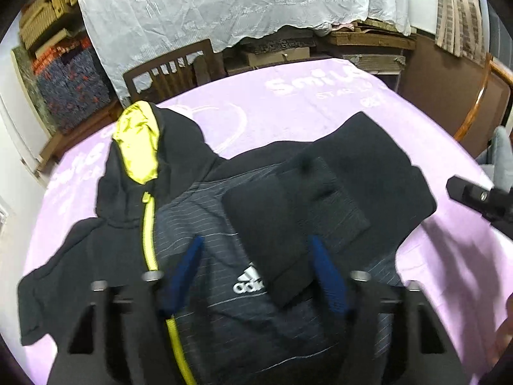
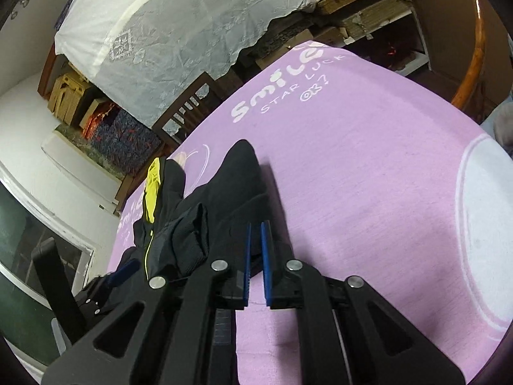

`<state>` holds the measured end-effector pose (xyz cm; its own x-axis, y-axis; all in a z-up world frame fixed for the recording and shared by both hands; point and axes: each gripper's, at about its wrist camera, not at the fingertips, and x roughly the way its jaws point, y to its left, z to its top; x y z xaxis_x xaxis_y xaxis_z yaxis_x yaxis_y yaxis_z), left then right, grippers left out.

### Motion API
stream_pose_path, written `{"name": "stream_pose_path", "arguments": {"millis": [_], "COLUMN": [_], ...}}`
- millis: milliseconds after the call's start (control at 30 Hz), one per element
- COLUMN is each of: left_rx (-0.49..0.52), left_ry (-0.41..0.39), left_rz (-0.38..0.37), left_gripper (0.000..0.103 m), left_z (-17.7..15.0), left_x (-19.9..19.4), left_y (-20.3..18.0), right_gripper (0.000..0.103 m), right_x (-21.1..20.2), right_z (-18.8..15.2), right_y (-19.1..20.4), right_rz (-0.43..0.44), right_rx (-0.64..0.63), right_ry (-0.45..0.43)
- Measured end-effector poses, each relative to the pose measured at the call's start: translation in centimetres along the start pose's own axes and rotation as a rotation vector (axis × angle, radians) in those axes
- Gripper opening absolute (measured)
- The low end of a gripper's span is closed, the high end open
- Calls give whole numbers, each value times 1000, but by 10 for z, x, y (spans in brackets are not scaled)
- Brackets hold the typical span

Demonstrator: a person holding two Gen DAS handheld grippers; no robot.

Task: Fold large clothes
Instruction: 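Carry the sleeve across the jacket body toward the zipper with the right gripper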

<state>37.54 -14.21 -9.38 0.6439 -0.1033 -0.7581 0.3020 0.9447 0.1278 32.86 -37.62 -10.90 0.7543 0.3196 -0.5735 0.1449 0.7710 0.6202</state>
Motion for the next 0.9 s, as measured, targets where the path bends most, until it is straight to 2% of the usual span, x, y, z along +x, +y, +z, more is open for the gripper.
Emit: {"name": "stream_pose_path", "arguments": {"millis": [33,67,100,233,333,400,467,500,633,700,767,900], "left_rx": [-12,-21,-41,-87,-104,-91,-48,-18,108,151,154,91], "left_ry": [3,8,14,-13,-4,-14,-17,-32,-29,-18,6,6], "left_rz": [-9,-22,-55,-50,-114,-137,-117,-86,-34,32,68,74], "left_gripper": [29,12,6,0,0,9,66,71,71,71,71,69], "left_z": [2,3,6,10,7,3,0,-3,-14,-17,-17,-15], "left_x": [1,1,2,-5,-11,-18,-21,-23,-16,-5,10,18], "left_y": [2,3,7,22,29,25,13,4,-23,-30,-28,-7], "right_gripper": [7,7,7,7,7,7,7,7,7,7,7,7], "right_x": [0,1,2,2,1,2,2,2,0,0,0,0], "right_z": [0,-1,-1,-1,-1,-1,0,-1,1,2,1,1], "right_y": [1,1,3,2,1,0,0,-1,-3,-4,-5,-5], "right_rz": [2,4,5,12,17,22,22,22,22,21,21,20], "right_rx": [-3,-6,-10,-6,1,3,7,8,23,31,35,36], "right_ry": [0,1,3,6,5,9,13,14,7,4,5,7]}}
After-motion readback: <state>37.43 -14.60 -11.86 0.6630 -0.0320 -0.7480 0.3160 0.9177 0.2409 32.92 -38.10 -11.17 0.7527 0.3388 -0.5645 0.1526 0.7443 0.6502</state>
